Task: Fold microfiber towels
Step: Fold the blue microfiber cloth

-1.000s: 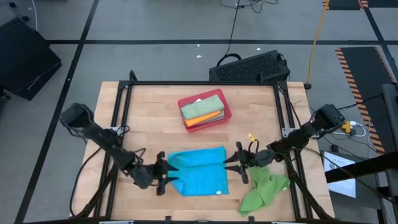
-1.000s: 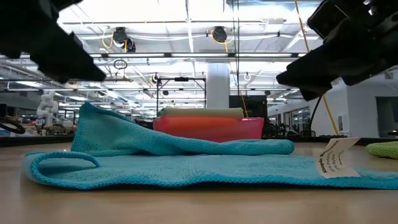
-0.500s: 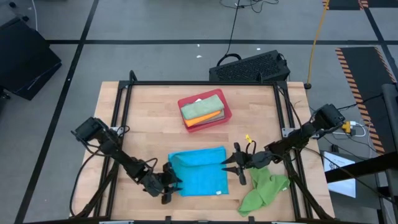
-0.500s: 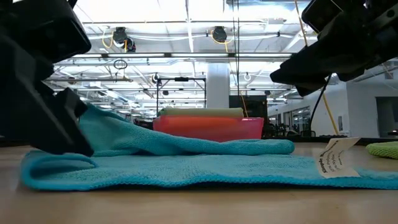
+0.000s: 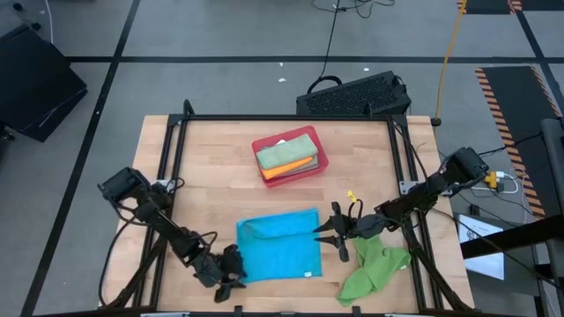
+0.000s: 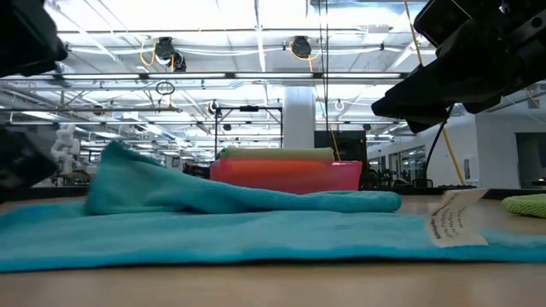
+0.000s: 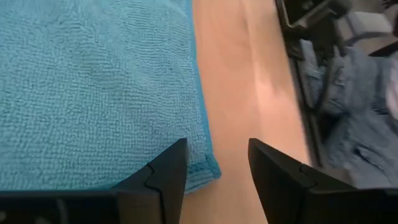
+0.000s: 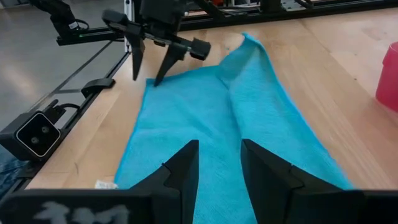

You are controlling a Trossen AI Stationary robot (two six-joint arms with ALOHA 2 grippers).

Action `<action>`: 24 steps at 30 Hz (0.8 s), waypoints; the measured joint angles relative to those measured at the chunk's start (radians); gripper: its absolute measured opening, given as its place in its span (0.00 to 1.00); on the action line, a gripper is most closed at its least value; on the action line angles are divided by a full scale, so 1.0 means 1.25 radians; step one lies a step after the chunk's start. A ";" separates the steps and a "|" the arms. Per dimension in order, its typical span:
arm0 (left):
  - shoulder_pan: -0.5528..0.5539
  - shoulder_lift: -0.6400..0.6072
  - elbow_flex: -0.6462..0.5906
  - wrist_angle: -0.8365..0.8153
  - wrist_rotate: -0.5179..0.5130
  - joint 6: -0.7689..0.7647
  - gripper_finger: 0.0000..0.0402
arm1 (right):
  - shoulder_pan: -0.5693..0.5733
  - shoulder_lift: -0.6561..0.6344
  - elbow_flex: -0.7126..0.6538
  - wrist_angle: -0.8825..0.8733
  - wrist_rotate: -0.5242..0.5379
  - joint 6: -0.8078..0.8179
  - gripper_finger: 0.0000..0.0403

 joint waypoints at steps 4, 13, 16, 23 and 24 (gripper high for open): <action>-0.018 -0.010 0.000 0.008 0.039 -0.021 0.43 | 0.000 0.000 0.000 0.000 0.001 0.002 0.27; -0.023 -0.155 -0.002 -0.181 -0.104 0.042 0.43 | -0.002 0.000 0.000 -0.007 0.018 0.002 0.27; -0.024 -0.218 -0.002 -0.255 -0.164 0.018 0.43 | -0.002 0.000 0.000 -0.014 0.020 0.006 0.27; -0.048 -0.230 -0.001 -0.216 -0.224 0.017 0.43 | -0.016 0.000 0.000 -0.045 0.021 0.008 0.27; -0.052 -0.213 -0.001 -0.195 -0.218 0.015 0.43 | -0.018 0.000 0.000 -0.046 0.021 0.008 0.27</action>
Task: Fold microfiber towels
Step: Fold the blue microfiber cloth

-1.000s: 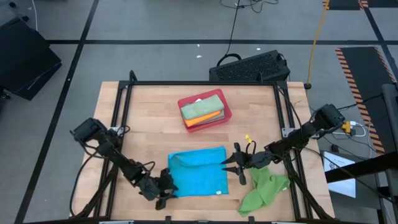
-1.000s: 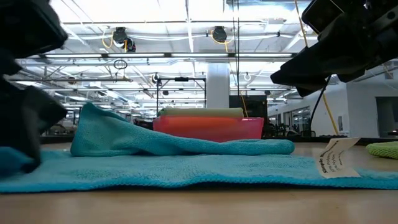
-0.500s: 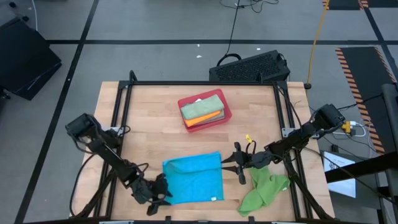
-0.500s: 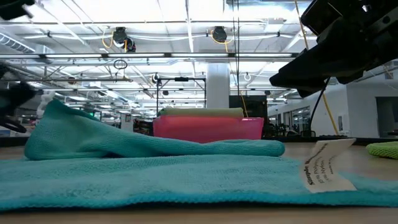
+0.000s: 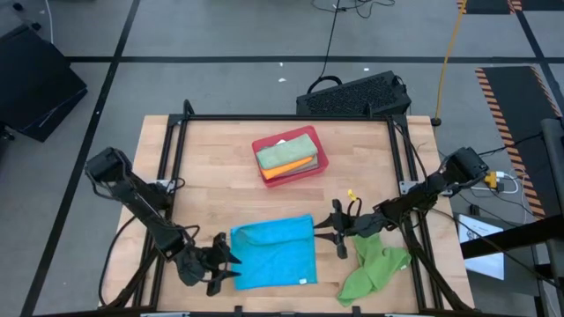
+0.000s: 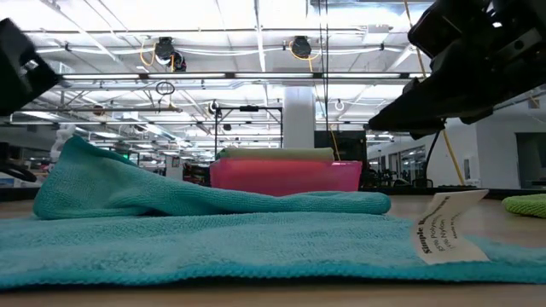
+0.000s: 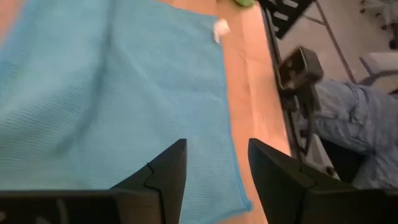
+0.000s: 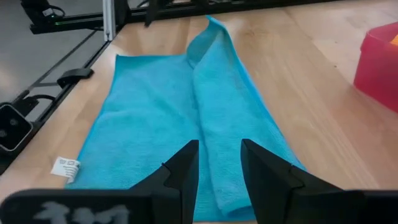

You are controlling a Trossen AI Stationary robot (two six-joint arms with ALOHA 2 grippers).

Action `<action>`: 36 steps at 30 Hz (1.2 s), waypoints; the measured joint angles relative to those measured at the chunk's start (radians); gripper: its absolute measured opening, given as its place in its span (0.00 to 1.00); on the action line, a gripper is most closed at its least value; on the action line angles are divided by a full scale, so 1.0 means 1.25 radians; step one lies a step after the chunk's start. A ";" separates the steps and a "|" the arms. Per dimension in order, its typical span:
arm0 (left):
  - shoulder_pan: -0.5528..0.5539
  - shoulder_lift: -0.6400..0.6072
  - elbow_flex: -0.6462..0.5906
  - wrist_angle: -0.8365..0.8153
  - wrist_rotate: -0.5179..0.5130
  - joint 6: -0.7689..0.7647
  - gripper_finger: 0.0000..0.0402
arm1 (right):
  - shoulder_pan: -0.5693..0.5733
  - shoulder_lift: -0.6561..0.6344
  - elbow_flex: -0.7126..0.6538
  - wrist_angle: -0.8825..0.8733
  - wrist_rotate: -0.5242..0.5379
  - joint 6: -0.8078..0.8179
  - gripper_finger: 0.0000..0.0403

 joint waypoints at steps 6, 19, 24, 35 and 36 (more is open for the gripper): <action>-0.035 0.118 0.000 0.101 0.041 -0.062 0.43 | 0.000 0.000 0.000 -0.001 0.000 -0.002 0.27; -0.071 0.215 0.002 0.142 0.054 -0.130 0.43 | -0.007 0.000 0.000 0.001 0.000 -0.032 0.27; -0.064 0.166 -0.001 0.108 0.084 -0.092 0.43 | -0.037 0.000 0.000 -0.009 0.000 -0.029 0.27; -0.060 -0.066 0.000 -0.176 -0.126 -0.095 0.43 | -0.135 0.000 0.000 -0.115 -0.008 0.056 0.28; -0.055 -0.076 -0.001 -0.223 -0.170 -0.105 0.43 | -0.145 0.000 0.000 -0.124 -0.020 0.067 0.29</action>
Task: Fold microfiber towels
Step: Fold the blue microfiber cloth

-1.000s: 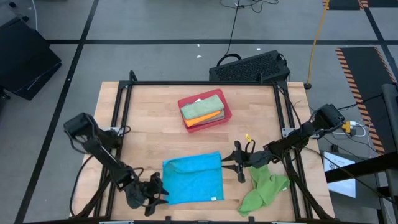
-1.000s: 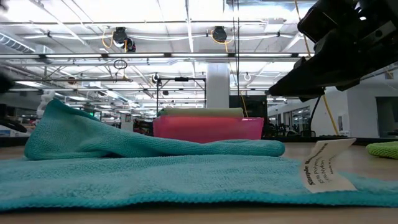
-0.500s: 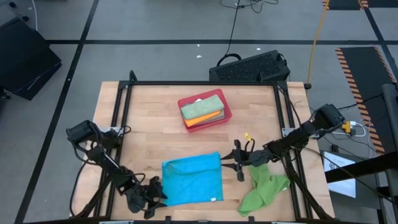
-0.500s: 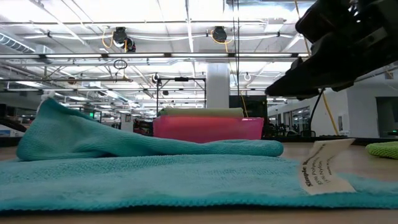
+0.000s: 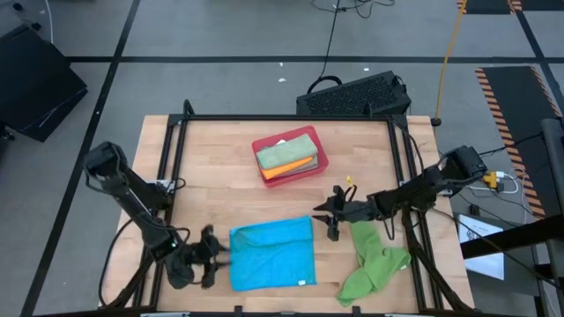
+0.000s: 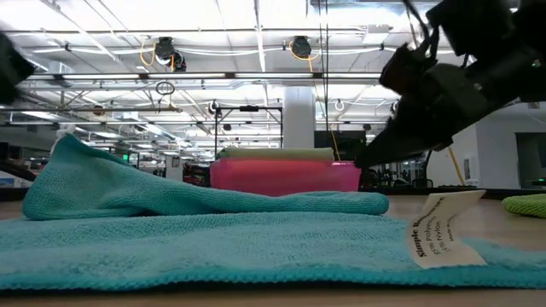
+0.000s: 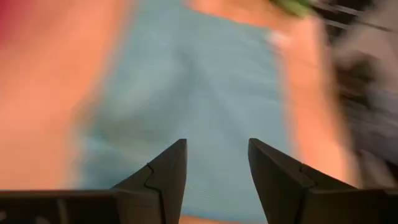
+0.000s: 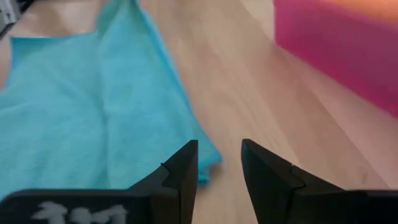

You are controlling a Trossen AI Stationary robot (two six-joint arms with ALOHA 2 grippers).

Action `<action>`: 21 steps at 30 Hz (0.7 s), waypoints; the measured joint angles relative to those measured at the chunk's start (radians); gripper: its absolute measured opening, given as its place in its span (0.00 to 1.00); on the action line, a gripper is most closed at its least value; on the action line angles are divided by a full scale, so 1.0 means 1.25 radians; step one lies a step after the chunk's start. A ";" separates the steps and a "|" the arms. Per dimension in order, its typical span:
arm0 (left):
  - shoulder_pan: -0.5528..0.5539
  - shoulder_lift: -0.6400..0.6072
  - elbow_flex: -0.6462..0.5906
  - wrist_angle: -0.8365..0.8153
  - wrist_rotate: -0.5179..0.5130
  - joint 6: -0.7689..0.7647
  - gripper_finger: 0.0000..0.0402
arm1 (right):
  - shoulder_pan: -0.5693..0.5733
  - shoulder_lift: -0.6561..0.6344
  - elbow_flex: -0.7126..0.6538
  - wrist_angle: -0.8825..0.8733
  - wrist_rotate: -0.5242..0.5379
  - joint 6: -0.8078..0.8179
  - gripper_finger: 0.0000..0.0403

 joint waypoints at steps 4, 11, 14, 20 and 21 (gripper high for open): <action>0.030 -0.011 0.000 -0.125 -0.105 -0.054 0.43 | -0.024 0.017 0.000 0.001 -0.064 0.039 0.32; 0.098 -0.009 0.000 -0.125 -0.046 -0.003 0.43 | -0.050 0.127 0.000 0.137 -0.113 0.121 0.39; 0.113 -0.009 0.000 -0.127 -0.017 0.008 0.43 | -0.068 0.180 0.000 0.227 -0.173 0.141 0.41; 0.122 -0.009 0.000 -0.129 -0.012 0.015 0.43 | -0.085 0.238 0.002 0.294 -0.213 0.155 0.40; 0.122 -0.009 0.000 -0.131 -0.012 0.015 0.43 | -0.085 0.240 0.002 0.296 -0.213 0.149 0.39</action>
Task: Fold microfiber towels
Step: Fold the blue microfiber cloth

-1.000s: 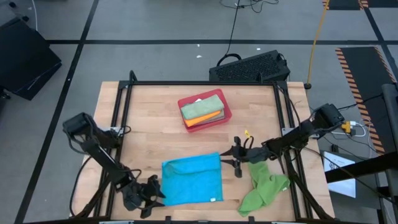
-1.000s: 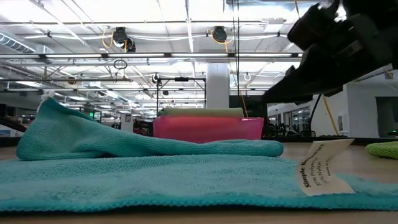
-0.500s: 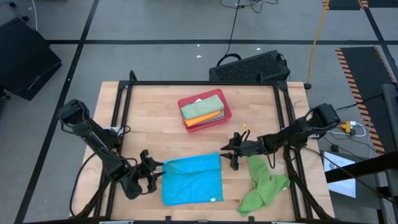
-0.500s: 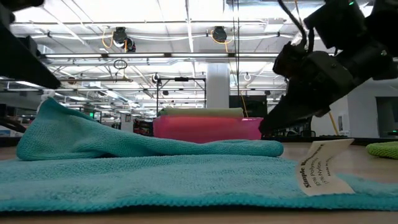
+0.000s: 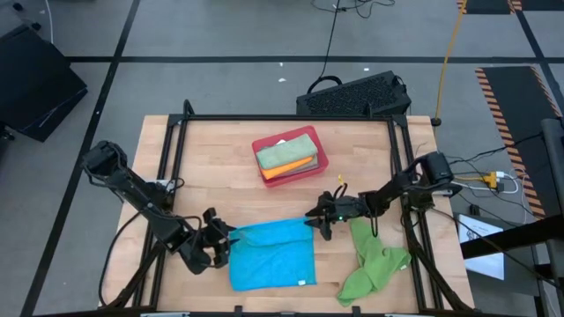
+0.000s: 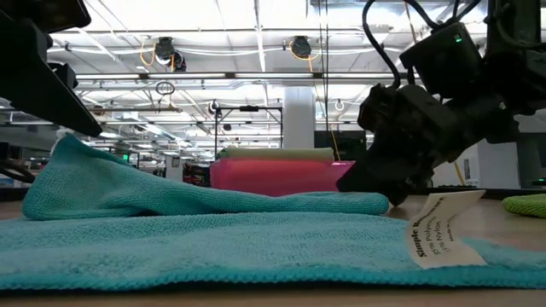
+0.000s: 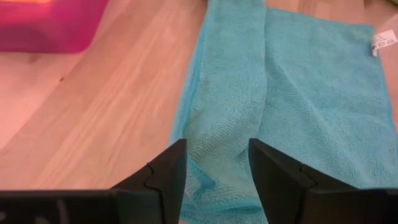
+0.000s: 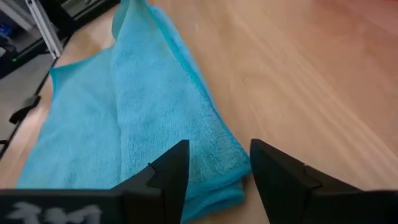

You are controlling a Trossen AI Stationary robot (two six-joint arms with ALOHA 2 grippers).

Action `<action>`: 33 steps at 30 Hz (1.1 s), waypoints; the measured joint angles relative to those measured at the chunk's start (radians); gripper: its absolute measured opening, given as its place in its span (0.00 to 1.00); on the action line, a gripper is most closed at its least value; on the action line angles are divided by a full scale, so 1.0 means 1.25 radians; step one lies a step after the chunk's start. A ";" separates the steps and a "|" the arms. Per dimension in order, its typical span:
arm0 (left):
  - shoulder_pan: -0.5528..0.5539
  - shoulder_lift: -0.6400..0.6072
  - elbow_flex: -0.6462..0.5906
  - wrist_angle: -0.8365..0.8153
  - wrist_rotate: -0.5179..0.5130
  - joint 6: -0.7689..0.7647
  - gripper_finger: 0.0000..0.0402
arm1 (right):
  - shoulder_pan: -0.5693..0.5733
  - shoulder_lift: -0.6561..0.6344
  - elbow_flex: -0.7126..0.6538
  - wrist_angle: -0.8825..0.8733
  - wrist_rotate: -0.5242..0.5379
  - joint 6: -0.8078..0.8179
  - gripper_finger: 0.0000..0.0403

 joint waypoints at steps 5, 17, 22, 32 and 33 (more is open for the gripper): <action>0.000 0.000 0.000 -0.014 -0.006 -0.003 0.43 | 0.006 0.003 -0.001 0.024 -0.004 -0.028 0.30; -0.001 0.000 -0.060 0.008 -0.006 -0.078 0.43 | 0.027 0.002 -0.001 0.054 -0.002 -0.144 0.05; -0.013 0.000 -0.060 0.071 -0.047 -0.005 0.34 | 0.040 0.002 -0.001 0.054 0.018 -0.183 0.10; -0.013 0.000 -0.060 0.100 -0.010 0.057 0.03 | 0.054 0.002 -0.001 0.087 0.024 -0.231 0.15; -0.013 0.000 -0.060 0.100 -0.010 0.056 0.03 | 0.054 0.002 -0.001 0.087 0.024 -0.232 0.15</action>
